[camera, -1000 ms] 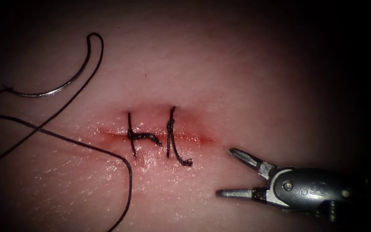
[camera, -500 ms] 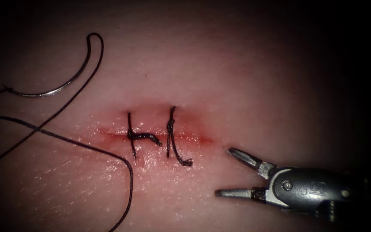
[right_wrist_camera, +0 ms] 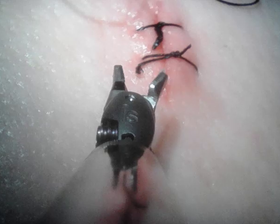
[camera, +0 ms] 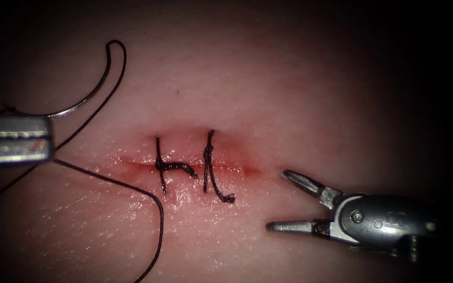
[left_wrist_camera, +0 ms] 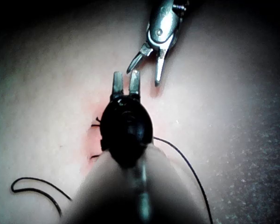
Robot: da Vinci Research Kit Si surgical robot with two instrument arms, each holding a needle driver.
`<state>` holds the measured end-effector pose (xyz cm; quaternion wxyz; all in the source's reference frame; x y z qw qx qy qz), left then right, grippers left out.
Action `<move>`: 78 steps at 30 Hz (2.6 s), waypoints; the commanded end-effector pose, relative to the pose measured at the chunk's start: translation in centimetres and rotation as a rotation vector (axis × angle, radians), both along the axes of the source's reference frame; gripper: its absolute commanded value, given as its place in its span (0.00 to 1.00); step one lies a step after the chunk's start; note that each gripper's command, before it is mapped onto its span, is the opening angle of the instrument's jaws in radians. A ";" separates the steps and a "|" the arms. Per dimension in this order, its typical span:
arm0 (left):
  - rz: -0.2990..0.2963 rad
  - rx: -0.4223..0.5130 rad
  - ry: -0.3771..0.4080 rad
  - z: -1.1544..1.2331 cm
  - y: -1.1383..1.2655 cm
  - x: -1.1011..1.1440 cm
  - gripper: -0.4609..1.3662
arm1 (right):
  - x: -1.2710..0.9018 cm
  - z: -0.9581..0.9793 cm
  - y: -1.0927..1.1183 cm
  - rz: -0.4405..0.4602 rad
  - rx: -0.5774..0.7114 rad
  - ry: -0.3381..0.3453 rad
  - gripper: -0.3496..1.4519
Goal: Wound Closure
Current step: Grab the remaining short end of the suture with the left hand
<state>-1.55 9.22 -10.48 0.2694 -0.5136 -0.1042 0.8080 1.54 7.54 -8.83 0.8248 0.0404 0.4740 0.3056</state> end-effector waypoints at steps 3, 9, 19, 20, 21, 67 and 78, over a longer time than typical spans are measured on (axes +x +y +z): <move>-0.015 -0.011 -0.003 0.02 0.02 -0.15 0.28 | -0.02 -0.01 0.05 -0.006 0.003 0.004 0.93; -0.031 -0.041 0.001 0.08 0.06 -0.48 0.29 | -0.07 0.03 0.14 0.000 0.004 0.003 0.92; 0.005 -0.067 0.069 0.42 -0.02 -0.58 0.45 | -0.15 0.04 0.14 -0.006 0.003 0.006 0.93; 0.012 -0.066 0.077 0.46 -0.04 -0.58 0.45 | -0.15 0.04 0.14 -0.006 0.003 0.006 0.93; 0.021 -0.070 0.087 0.49 -0.05 -0.58 0.46 | -0.16 0.04 0.14 -0.008 0.005 0.004 0.93; 0.371 -0.116 0.419 2.74 -0.64 -1.08 0.56 | -0.17 0.14 0.09 -0.045 0.023 -0.028 0.96; 0.386 -0.110 0.461 3.08 -0.74 -1.09 0.55 | -0.15 0.14 0.07 -0.044 0.021 -0.028 0.96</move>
